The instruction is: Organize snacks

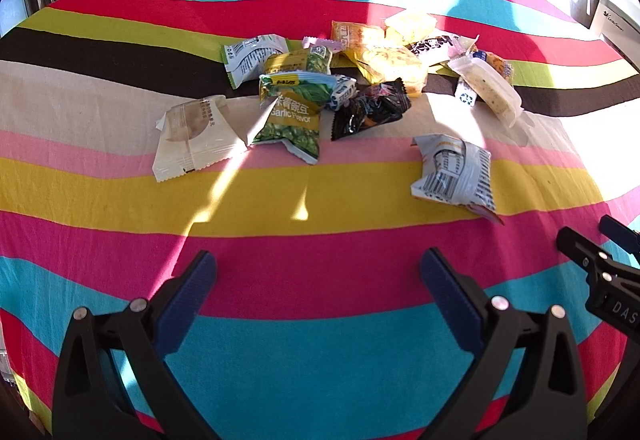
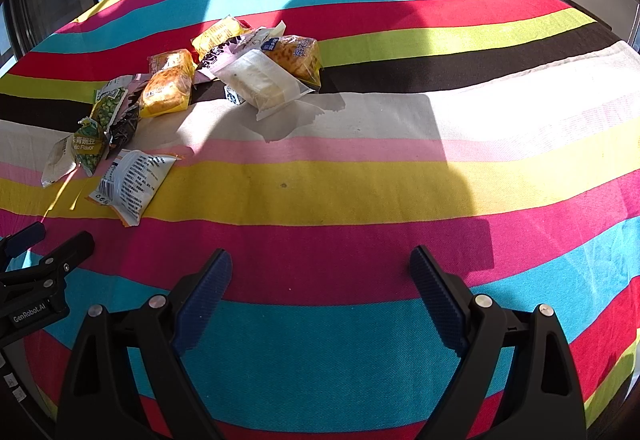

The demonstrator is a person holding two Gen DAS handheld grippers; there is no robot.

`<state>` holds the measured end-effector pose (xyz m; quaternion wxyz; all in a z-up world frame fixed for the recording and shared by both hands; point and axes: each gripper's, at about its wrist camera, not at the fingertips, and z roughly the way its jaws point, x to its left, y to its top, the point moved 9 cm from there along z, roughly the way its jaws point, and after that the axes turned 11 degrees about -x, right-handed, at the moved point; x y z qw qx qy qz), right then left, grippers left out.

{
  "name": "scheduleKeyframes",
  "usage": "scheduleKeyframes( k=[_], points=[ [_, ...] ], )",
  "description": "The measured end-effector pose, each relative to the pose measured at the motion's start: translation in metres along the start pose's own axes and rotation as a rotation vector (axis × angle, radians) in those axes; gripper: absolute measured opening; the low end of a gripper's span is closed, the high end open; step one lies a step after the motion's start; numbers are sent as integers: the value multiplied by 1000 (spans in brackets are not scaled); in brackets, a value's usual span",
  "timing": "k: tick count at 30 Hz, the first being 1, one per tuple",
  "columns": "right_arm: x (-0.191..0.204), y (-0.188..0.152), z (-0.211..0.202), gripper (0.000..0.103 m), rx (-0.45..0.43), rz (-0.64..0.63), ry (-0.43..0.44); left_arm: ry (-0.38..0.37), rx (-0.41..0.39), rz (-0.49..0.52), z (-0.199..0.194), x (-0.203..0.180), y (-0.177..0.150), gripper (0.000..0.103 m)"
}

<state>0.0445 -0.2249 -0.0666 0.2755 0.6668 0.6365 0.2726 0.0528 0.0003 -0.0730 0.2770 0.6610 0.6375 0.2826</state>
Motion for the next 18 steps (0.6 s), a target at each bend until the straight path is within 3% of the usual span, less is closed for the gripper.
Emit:
scheduleKeyframes(
  k=[18],
  points=[
    [-1, -1, -4, 88, 0, -4, 4, 2, 1, -2, -5, -2, -4, 102]
  ],
)
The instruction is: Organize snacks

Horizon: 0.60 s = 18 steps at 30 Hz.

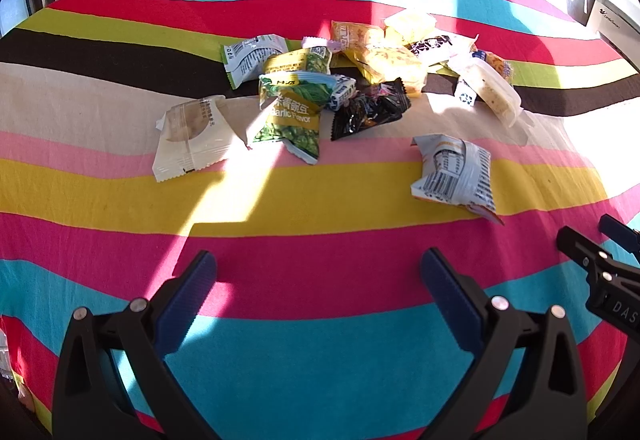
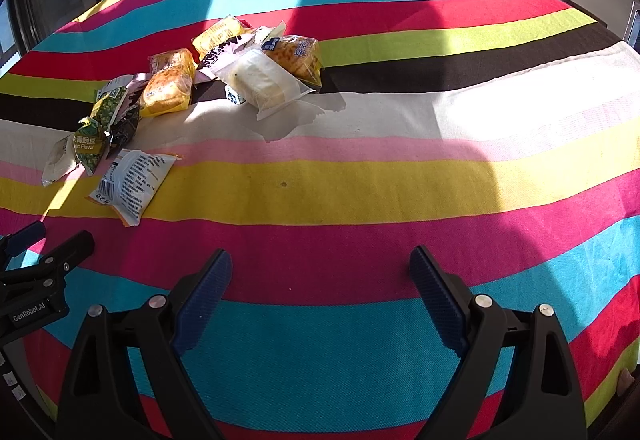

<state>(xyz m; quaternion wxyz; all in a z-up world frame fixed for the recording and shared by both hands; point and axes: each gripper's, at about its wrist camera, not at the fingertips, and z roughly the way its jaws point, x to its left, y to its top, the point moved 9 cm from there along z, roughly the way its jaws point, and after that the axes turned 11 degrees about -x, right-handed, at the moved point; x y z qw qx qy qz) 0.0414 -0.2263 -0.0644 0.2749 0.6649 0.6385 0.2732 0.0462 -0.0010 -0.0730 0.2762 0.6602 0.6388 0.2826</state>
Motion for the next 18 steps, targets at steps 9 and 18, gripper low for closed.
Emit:
scheduleKeyframes(
  k=[9, 18],
  points=[
    [-3, 7, 11, 88, 3, 3, -1, -2, 4, 1, 6, -1, 5, 102],
    [-3, 28, 37, 88, 3, 2, -3, -3, 4, 4, 24, -4, 20, 102]
  ],
)
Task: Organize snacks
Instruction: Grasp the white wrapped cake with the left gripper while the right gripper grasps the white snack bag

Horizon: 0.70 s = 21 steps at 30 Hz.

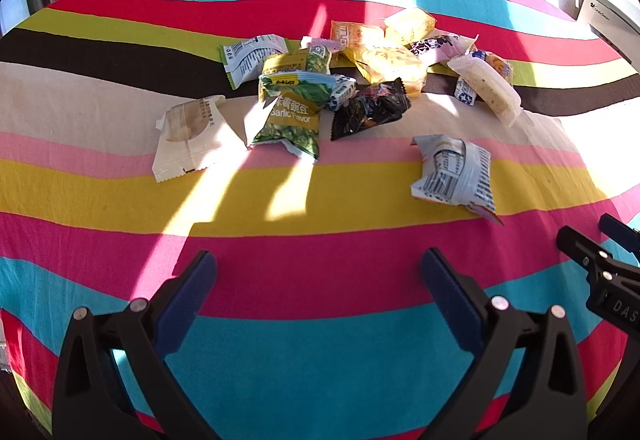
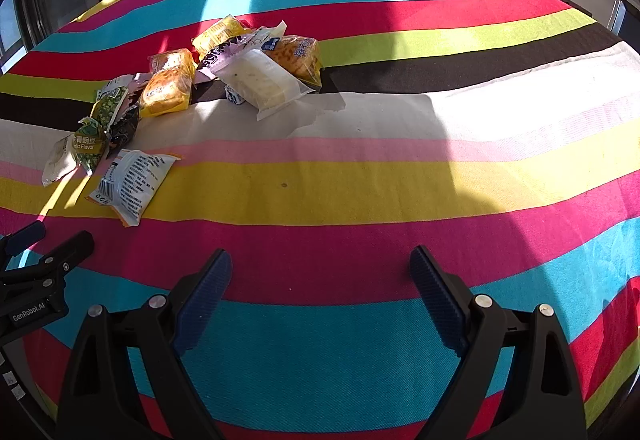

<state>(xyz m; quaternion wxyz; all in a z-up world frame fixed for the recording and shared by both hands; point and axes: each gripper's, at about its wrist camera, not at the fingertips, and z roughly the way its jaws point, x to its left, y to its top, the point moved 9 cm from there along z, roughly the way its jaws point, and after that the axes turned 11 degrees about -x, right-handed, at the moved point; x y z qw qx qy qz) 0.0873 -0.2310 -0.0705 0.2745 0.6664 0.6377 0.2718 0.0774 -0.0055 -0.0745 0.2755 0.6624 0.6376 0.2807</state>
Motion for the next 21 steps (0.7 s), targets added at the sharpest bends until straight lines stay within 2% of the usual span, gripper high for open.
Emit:
scheduleKeyframes(
  k=[6, 13, 14, 17, 18, 19, 21],
  points=[
    [0, 12, 18, 88, -2, 0, 0, 0, 0, 1, 11, -3, 10, 102],
    [6, 7, 23, 88, -8, 12, -16, 2, -6, 0, 12, -3, 8, 102],
    [6, 1, 14, 88, -11, 17, -23, 1, -6, -1, 12, -3, 6, 102],
    [5, -2, 8, 89, 37, 45, -23, -93, 51, 85, -4, -3, -11, 102],
    [7, -2, 3, 89, 36, 99, 13, -131, 66, 114, -11, 0, -18, 102],
    [10, -1, -3, 89, 18, 189, 86, -159, 68, 100, -17, 7, -22, 102],
    [21, 6, -14, 89, -19, 304, 195, -227, 56, -19, -32, 31, -27, 102]
  ],
)
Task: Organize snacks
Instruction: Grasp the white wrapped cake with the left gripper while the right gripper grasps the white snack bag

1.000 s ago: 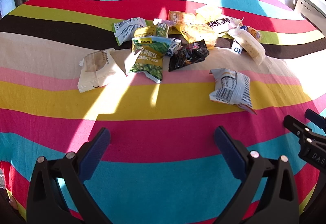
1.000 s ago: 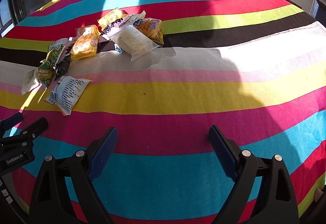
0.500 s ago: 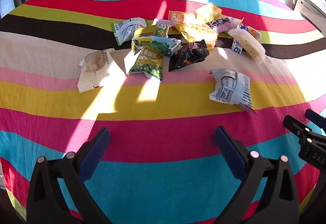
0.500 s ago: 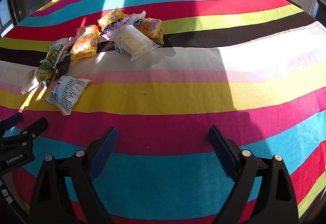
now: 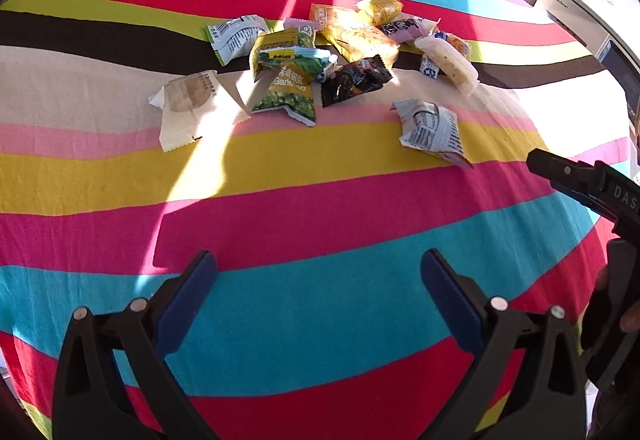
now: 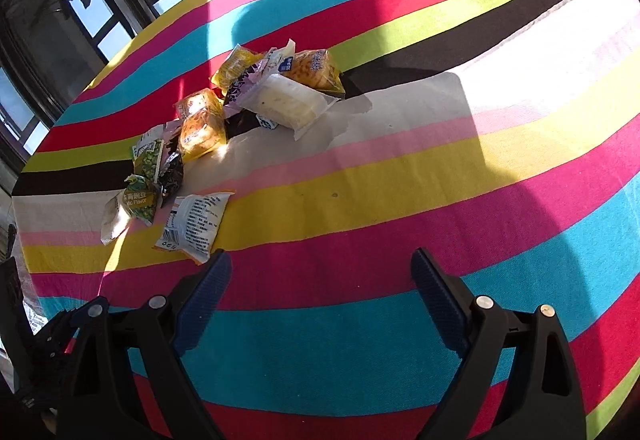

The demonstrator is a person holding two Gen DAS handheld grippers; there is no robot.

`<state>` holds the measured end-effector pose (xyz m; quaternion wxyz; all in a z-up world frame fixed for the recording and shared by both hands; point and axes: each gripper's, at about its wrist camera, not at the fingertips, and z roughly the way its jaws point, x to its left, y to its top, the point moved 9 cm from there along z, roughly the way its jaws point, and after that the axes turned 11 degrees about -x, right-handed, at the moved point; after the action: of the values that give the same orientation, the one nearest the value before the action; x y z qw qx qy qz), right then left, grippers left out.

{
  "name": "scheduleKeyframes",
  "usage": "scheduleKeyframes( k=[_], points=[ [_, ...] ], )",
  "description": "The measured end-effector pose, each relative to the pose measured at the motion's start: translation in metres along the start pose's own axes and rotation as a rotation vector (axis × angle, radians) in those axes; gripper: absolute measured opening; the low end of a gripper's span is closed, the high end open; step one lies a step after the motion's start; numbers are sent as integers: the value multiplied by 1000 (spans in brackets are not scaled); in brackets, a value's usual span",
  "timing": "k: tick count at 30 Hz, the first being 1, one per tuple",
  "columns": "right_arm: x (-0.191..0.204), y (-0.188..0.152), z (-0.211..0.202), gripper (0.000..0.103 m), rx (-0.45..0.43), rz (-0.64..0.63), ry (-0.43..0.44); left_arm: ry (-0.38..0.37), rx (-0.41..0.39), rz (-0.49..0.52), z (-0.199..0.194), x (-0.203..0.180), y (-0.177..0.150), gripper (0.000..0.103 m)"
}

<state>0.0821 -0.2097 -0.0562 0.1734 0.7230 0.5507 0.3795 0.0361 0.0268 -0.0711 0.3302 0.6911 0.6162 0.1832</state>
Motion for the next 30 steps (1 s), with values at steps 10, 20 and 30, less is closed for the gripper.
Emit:
scheduleKeyframes(
  k=[10, 20, 30],
  points=[
    [99, -2, 59, 88, 49, -174, -25, 174, -167, 18, -46, 82, 8, 102],
    [107, -17, 53, 41, 0, -332, -169, 153, -166, 18, -28, 71, 22, 102],
    [104, -47, 13, 39, -36, -398, -180, 269, -114, -55, 44, 82, 93, 102]
  ],
)
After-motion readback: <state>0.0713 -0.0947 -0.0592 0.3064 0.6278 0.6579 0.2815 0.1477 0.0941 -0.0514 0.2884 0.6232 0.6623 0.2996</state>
